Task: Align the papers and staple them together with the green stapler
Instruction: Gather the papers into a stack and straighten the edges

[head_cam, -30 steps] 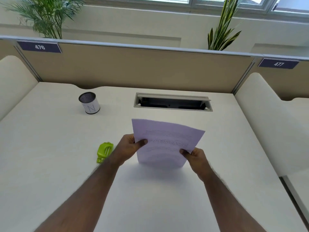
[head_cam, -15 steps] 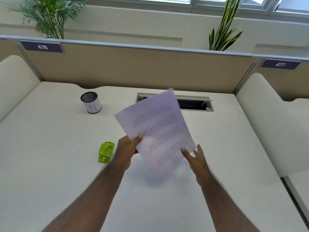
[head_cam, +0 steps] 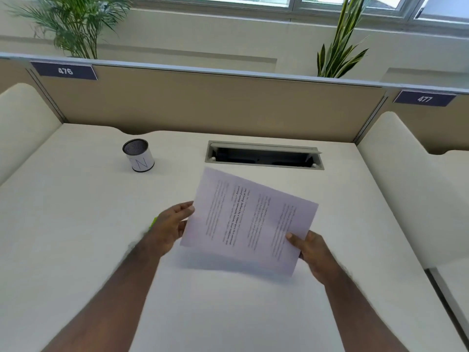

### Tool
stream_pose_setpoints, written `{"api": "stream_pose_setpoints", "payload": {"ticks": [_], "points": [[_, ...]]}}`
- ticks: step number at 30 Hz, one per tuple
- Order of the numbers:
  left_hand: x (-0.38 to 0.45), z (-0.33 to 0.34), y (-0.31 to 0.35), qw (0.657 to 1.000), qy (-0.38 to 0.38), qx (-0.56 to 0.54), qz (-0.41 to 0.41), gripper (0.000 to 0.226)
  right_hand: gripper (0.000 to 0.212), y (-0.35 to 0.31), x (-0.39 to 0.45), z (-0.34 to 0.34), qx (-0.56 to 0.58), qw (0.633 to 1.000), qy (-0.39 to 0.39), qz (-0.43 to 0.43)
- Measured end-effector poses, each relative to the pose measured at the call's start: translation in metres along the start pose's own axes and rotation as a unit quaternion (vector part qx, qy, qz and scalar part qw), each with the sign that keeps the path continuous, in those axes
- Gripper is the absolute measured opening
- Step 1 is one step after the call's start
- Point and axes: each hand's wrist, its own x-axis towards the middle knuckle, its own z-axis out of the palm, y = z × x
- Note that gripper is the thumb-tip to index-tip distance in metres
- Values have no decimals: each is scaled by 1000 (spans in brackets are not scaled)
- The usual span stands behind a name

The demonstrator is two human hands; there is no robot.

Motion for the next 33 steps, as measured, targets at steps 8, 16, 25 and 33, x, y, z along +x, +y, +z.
{"api": "stream_pose_setpoints", "payload": {"ticks": [8,16,25,33], "points": [[2,-4,9,981,-21,153,119,18,18,-11,13,0,-79,994,30,-71],[-8,-1,-13,915,112,357,148,20,18,9,19,-3,-151,984,45,-83],[-8,-9,-20,957,118,251,87,16,36,8,25,17,-165,978,115,-48],[-36,13,-59,988,82,-98,-86,21,49,31,10,64,-40,990,-47,127]]}}
